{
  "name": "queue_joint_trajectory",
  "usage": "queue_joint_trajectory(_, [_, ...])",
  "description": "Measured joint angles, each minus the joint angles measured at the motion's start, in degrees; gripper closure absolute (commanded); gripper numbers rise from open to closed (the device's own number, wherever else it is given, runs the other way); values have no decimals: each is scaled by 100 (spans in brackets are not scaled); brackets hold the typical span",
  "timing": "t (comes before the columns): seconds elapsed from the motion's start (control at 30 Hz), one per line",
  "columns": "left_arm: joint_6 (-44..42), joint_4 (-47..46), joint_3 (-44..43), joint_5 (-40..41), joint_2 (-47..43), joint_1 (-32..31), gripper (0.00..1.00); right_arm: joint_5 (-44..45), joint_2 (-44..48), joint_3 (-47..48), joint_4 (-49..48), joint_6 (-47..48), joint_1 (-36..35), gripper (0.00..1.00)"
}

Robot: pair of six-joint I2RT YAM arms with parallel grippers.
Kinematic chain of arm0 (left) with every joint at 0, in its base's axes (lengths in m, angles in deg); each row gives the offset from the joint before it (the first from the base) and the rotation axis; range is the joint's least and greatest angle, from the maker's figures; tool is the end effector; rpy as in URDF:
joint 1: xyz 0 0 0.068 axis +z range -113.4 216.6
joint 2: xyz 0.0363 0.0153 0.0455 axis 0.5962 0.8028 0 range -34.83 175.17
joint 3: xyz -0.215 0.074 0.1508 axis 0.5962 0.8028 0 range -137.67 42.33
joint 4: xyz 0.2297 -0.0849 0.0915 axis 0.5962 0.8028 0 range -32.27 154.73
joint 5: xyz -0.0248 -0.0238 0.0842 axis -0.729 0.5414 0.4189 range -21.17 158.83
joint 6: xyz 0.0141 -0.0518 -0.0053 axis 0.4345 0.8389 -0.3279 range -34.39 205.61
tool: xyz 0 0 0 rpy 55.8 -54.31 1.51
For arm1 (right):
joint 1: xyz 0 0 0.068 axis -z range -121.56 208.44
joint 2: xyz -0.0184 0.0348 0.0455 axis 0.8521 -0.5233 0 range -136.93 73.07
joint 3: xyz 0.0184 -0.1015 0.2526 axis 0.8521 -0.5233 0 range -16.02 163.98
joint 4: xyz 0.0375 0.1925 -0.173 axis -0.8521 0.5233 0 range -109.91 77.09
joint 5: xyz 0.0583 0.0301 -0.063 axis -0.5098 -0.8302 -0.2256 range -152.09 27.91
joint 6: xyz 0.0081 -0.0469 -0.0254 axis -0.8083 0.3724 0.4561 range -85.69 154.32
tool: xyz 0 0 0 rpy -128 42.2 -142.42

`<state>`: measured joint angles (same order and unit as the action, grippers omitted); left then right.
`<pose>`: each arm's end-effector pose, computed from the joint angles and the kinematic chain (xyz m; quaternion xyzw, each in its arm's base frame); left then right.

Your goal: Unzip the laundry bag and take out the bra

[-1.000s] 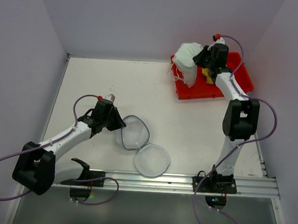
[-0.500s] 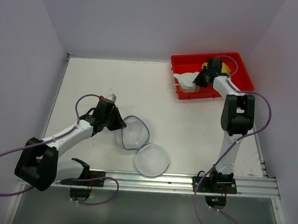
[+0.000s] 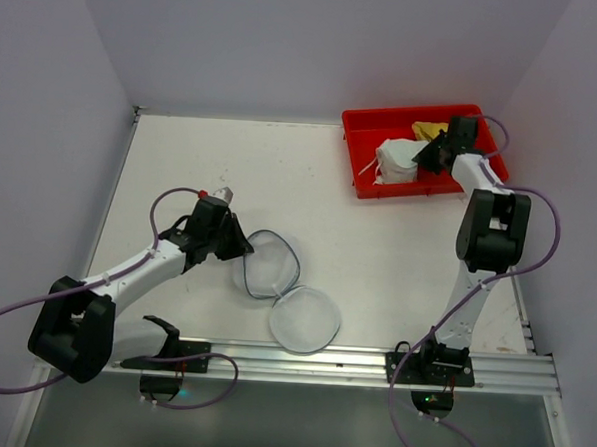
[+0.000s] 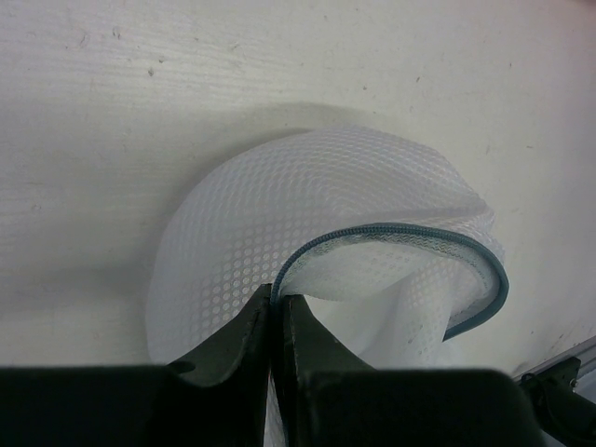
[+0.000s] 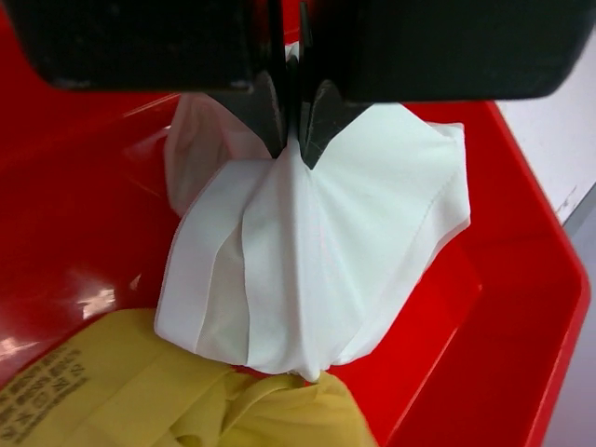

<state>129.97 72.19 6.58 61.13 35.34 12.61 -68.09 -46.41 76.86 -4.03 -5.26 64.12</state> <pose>0.2158 -0.1012 0.1905 -0.1420 0.9236 -0.2488 0.2546 0.4747 -0.0435 0.2133 0.3321 0.8517 0.1632 0.3709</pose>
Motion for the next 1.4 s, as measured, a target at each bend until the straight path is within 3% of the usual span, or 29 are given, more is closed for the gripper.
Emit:
queue_joint_trajectory(0.17, [0,-9,0,0,55,0,89,-409,-52,190,-13,127,-254,95])
queue_joint_trajectory(0.2, [0,-13,0,0,76,0,89,-446,-96,315,28,155,-328,81])
queue_joint_trajectory(0.3, [0,-20,-2,-2,140,0,89,-595,-173,490,-11,214,-507,57])
queue_joint_trajectory(0.37, [0,-20,-2,0,164,0,88,-662,-173,446,-11,221,-595,49])
queue_joint_trajectory(0.4, [0,-20,-2,2,177,0,88,-654,-144,382,-20,260,-612,40])
queue_joint_trajectory(0.5, [0,-24,-2,2,245,0,88,-446,166,-90,15,448,-651,29])
queue_joint_trajectory(0.6, [0,-68,0,2,328,0,88,-129,1095,-973,136,647,-750,24])
queue_joint_trajectory(0.73, [0,-264,0,4,433,0,89,90,2798,-1934,190,793,-1270,22])
queue_joint_trajectory(0.9, [2,-452,-11,2,833,4,90,-358,4747,-3565,-190,756,-2653,27])
queue_joint_trajectory(1.17, [170,-691,-466,68,1530,107,91,-1679,4826,-5451,-66,214,-4955,27])
queue_joint_trajectory(1.4, [345,-813,-702,98,1884,232,91,-2319,4024,-5493,-350,-4,-5222,25])
